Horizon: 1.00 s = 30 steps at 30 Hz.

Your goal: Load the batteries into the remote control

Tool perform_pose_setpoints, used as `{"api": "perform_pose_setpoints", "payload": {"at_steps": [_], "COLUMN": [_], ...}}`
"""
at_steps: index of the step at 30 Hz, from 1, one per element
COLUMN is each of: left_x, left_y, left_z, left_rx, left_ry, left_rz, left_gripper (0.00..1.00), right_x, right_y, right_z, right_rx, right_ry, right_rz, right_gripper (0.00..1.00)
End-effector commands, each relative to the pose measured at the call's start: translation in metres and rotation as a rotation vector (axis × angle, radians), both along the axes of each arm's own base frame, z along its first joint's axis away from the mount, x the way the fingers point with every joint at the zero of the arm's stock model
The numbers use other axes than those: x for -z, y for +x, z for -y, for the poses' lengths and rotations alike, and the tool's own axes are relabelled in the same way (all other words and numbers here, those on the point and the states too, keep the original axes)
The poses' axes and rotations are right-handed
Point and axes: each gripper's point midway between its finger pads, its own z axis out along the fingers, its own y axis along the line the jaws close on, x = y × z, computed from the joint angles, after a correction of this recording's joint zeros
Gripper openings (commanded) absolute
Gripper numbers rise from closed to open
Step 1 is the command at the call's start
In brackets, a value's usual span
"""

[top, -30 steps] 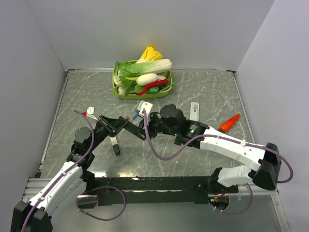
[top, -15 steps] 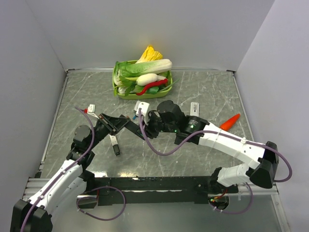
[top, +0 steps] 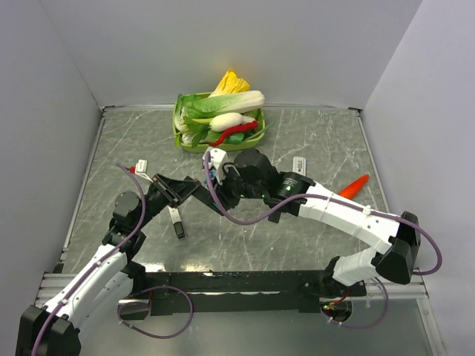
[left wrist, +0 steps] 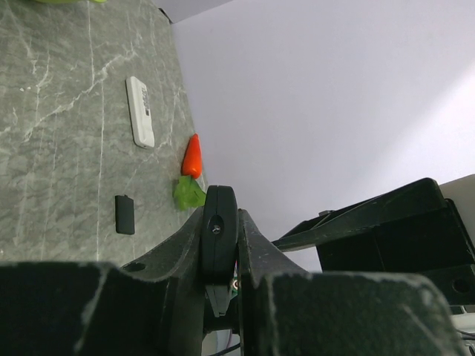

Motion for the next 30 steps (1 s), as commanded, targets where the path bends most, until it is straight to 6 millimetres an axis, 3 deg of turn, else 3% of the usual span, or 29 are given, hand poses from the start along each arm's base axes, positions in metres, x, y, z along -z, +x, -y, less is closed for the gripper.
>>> {"api": "perform_pose_setpoints", "payload": {"at_steps": [1, 12, 20, 30], "left_x": [-0.037, -0.037, -0.041, -0.063], "left_y": [-0.003, -0.003, -0.003, -0.004], "left_z": [0.002, 0.001, 0.0, -0.007], "left_rx": [0.015, 0.013, 0.009, -0.019], "left_ry": [-0.041, -0.049, -0.097, -0.225], "left_rz": [0.101, 0.096, 0.084, 0.079], "left_gripper": [0.01, 0.01, 0.01, 0.01], "right_x": [-0.012, 0.001, 0.013, 0.055], "right_y": [0.003, -0.001, -0.003, -0.001], "right_z": [-0.006, -0.008, -0.006, 0.008], "right_rx": [0.017, 0.019, 0.008, 0.025], "right_ry": [0.022, -0.006, -0.015, -0.077], "right_rz": [-0.031, -0.091, -0.084, -0.043], "right_gripper": [0.36, 0.29, 0.18, 0.03]}}
